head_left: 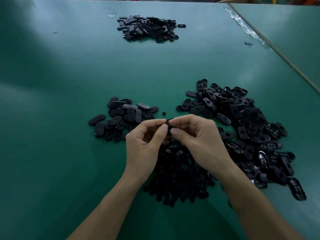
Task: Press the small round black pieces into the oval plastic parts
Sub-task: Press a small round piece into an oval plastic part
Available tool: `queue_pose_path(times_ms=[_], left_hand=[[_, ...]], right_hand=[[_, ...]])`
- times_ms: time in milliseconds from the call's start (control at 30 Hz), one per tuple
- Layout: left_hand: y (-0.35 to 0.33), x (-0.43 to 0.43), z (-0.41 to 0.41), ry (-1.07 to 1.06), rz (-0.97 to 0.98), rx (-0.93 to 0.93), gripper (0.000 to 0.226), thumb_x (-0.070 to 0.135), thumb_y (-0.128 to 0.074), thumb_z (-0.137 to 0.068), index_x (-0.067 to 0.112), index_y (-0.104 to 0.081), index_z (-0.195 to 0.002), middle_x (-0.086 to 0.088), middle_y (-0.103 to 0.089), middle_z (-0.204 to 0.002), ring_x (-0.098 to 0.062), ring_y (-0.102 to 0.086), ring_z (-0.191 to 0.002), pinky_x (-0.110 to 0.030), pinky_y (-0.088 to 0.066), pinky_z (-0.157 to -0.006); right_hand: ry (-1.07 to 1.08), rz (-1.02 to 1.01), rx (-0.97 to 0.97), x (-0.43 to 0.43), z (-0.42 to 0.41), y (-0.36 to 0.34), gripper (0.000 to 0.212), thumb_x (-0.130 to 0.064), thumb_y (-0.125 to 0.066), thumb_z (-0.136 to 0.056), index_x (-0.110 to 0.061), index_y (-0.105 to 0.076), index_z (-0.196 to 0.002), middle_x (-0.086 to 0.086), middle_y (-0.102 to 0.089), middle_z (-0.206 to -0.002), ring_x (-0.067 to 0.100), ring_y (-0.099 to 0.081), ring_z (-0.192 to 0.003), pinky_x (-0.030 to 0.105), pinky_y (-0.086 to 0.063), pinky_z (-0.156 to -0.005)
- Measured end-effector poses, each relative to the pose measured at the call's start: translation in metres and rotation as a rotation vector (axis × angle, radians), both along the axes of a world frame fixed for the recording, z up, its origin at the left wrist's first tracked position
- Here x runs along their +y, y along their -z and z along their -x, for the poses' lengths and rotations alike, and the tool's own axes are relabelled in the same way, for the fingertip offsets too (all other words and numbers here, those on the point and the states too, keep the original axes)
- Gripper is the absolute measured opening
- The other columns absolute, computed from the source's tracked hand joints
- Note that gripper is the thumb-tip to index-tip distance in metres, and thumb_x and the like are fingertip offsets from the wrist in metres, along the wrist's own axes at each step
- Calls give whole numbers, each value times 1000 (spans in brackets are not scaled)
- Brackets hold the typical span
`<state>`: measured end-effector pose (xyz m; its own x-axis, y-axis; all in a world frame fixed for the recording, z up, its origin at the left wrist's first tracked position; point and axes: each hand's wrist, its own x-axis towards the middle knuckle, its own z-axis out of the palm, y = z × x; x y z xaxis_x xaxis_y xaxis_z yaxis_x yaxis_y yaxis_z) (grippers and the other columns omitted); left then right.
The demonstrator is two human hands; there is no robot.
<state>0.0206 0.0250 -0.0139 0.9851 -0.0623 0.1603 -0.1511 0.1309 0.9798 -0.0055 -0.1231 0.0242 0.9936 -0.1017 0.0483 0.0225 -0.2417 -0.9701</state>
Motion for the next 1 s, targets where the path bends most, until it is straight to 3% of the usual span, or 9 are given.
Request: queue_pose_path(times_ms=[233, 367, 533, 800, 900, 1000], left_hand=[[-1, -3, -1, -14, 46, 57, 17, 9, -68, -94, 21, -74, -104, 0, -77, -87, -16, -74, -77, -22, -58, -70], [-1, -2, -1, -23, 39, 48, 14, 6, -67, -95, 18, -74, -100, 1, -77, -86, -12, -74, -76, -19, -57, -69], [-1, -1, -1, -12, 50, 46, 20, 3, -73, -90, 21, -73, -97, 1, -76, -84, -10, -72, -76, -19, -56, -70], [0, -2, -1, 14, 105, 55, 31, 11, -78, -84, 34, -70, -104, 0, -76, -87, -11, -73, -79, -19, -57, -73], [-1, -3, -2, -6, 110, 44, 30, 4, -73, -89, 30, -70, -102, 1, -75, -83, -10, -72, -76, -18, -57, -71], [-1, -5, -1, -15, 145, 62, 26, 5, -67, -94, 30, -70, -103, -2, -72, -88, -16, -74, -82, -24, -60, -72]], right_hand=[[113, 82, 53, -4, -2, 6, 11, -23, -64, -97, -26, -74, -102, -15, -74, -87, 5, -70, -81, 18, -51, -68], [112, 130, 64, -2, -1, 8, 14, -30, -62, -98, -25, -75, -98, -12, -74, -82, 6, -70, -78, 22, -56, -71], [72, 112, 14, -2, 3, 6, 8, -22, -71, -92, -21, -75, -99, -13, -75, -86, 5, -72, -82, 18, -56, -74], [69, 80, 3, 2, 2, 5, 11, -15, -70, -93, -20, -77, -101, -12, -76, -86, 5, -72, -81, 19, -56, -73], [62, 284, -29, 1, 1, 2, 17, -15, -66, -95, -22, -77, -106, -16, -74, -88, -2, -68, -86, 10, -51, -76], [32, 658, 17, -4, -1, 3, 26, -27, -64, -96, -27, -70, -121, -12, -66, -102, 7, -58, -102, 24, -48, -90]])
